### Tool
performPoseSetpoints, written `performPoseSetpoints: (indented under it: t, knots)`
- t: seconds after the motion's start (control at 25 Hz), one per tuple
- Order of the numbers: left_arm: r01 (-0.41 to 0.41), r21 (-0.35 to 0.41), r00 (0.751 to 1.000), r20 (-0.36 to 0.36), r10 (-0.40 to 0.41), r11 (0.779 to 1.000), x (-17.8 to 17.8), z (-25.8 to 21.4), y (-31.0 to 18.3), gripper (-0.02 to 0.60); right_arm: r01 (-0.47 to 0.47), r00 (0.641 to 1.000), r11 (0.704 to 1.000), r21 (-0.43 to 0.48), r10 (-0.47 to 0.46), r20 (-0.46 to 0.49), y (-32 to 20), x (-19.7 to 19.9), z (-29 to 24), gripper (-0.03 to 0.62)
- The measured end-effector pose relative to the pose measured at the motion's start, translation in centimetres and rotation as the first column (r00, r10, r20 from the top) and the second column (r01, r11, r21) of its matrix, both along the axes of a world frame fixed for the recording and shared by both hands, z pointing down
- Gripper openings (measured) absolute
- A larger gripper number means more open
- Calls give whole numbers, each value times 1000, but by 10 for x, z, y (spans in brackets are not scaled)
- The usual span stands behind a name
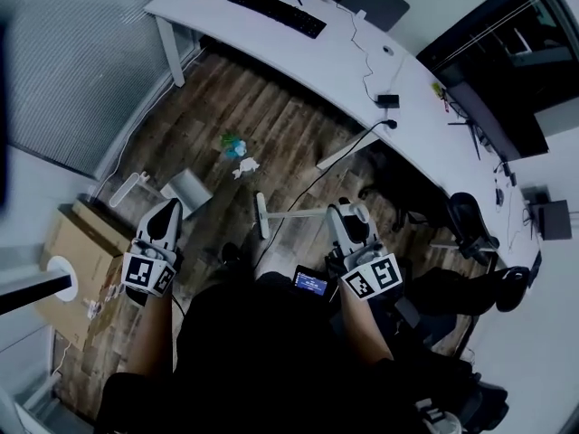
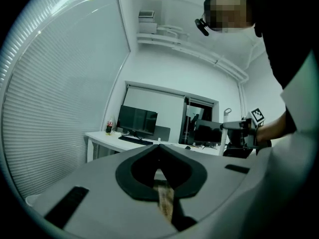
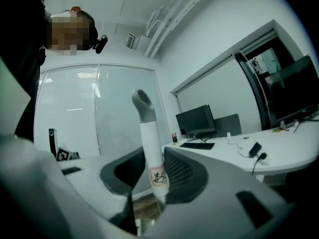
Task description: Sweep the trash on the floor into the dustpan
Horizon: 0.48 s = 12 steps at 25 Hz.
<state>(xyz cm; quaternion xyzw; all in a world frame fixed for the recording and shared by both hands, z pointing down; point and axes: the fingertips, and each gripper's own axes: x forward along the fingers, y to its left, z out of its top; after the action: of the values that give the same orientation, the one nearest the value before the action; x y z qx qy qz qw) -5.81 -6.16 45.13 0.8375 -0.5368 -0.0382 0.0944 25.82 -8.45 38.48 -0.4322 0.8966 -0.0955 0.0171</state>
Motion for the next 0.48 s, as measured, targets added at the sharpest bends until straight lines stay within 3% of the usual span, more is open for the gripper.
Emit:
performPoseSetpoints:
  t: [0.48]
  knots:
    - [113, 26, 994, 9, -113, 993, -55, -9, -51, -5, 124, 992, 992, 15, -124, 8, -138, -65, -15, 114]
